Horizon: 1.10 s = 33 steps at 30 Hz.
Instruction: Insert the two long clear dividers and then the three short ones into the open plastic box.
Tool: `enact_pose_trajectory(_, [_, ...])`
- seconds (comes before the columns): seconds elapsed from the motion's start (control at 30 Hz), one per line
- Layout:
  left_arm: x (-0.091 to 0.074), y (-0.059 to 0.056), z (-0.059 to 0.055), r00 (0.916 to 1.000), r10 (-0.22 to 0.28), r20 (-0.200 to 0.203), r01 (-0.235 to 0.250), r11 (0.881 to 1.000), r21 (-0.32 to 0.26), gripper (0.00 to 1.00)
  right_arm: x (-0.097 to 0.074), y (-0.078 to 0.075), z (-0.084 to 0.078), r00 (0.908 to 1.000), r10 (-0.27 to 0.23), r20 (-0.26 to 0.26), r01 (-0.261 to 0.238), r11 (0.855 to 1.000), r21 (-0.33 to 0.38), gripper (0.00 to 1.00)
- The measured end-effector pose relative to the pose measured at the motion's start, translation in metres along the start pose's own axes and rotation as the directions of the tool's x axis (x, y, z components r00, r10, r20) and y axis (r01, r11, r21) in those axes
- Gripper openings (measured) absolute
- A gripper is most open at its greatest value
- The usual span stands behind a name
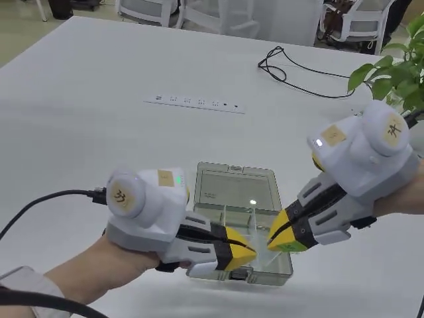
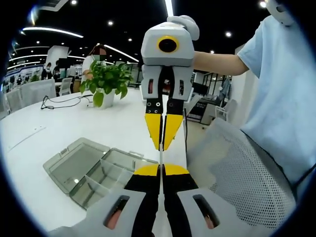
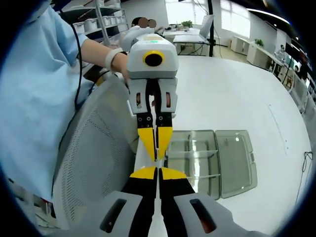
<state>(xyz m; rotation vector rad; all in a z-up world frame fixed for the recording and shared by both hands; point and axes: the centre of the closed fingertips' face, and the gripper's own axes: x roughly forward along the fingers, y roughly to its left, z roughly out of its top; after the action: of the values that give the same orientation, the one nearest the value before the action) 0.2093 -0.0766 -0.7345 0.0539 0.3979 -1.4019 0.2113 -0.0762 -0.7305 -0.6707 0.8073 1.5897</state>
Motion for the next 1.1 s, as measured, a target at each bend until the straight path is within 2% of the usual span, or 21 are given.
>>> enact_pose_trajectory(0.17, [0.000, -0.001, -0.001, 1.0000, 0.001, -0.006, -0.001, 1.000, -0.011, 0.00, 0.001, 0.002, 0.000, 0.9999, 0.013, -0.007, -0.013, 1.000, 0.007, 0.02])
enact_pose_trajectory(0.3, [0.000, 0.002, -0.003, 0.9997, 0.019, -0.014, -0.020, 0.999, -0.027, 0.00, 0.001, 0.002, 0.001, 0.9996, 0.020, -0.019, -0.020, 1.000, 0.010, 0.02])
enact_pose_trajectory(0.43, [-0.003, 0.009, -0.011, 0.9972, 0.067, -0.031, -0.069, 0.997, -0.045, 0.13, -0.003, -0.003, 0.000, 0.9990, 0.000, -0.045, -0.001, 1.000, -0.010, 0.02])
enact_pose_trajectory(0.53, [-0.008, 0.015, -0.015, 0.9940, 0.104, -0.034, -0.106, 0.992, -0.063, 0.21, -0.006, -0.012, -0.007, 0.9951, -0.038, -0.091, 0.036, 0.999, -0.020, 0.02])
enact_pose_trajectory(0.63, [-0.014, 0.023, -0.021, 0.9867, 0.156, -0.047, -0.159, 0.985, -0.071, 0.33, -0.005, -0.023, -0.020, 0.9876, -0.071, -0.140, 0.070, 0.997, -0.007, 0.02])
enact_pose_trajectory(0.7, [-0.019, 0.027, -0.025, 0.9829, 0.177, -0.051, -0.181, 0.980, -0.087, 0.37, -0.005, -0.029, -0.026, 0.9828, -0.089, -0.162, 0.088, 0.996, -0.010, 0.02])
enact_pose_trajectory(0.83, [-0.025, 0.032, -0.029, 0.9745, 0.214, -0.067, -0.220, 0.971, -0.096, 0.50, -0.005, -0.037, -0.036, 0.9752, -0.095, -0.200, 0.094, 0.995, -0.015, 0.02])
enact_pose_trajectory(1.0, [-0.035, 0.041, -0.032, 0.9623, 0.260, -0.080, -0.268, 0.958, -0.105, 0.62, -0.004, -0.047, -0.042, 0.9671, -0.112, -0.229, 0.109, 0.994, -0.024, 0.02])
enact_pose_trajectory(1.1, [-0.042, 0.047, -0.037, 0.9496, 0.299, -0.094, -0.308, 0.945, -0.107, 0.71, -0.004, -0.047, -0.042, 0.9618, -0.116, -0.248, 0.112, 0.993, -0.032, 0.02])
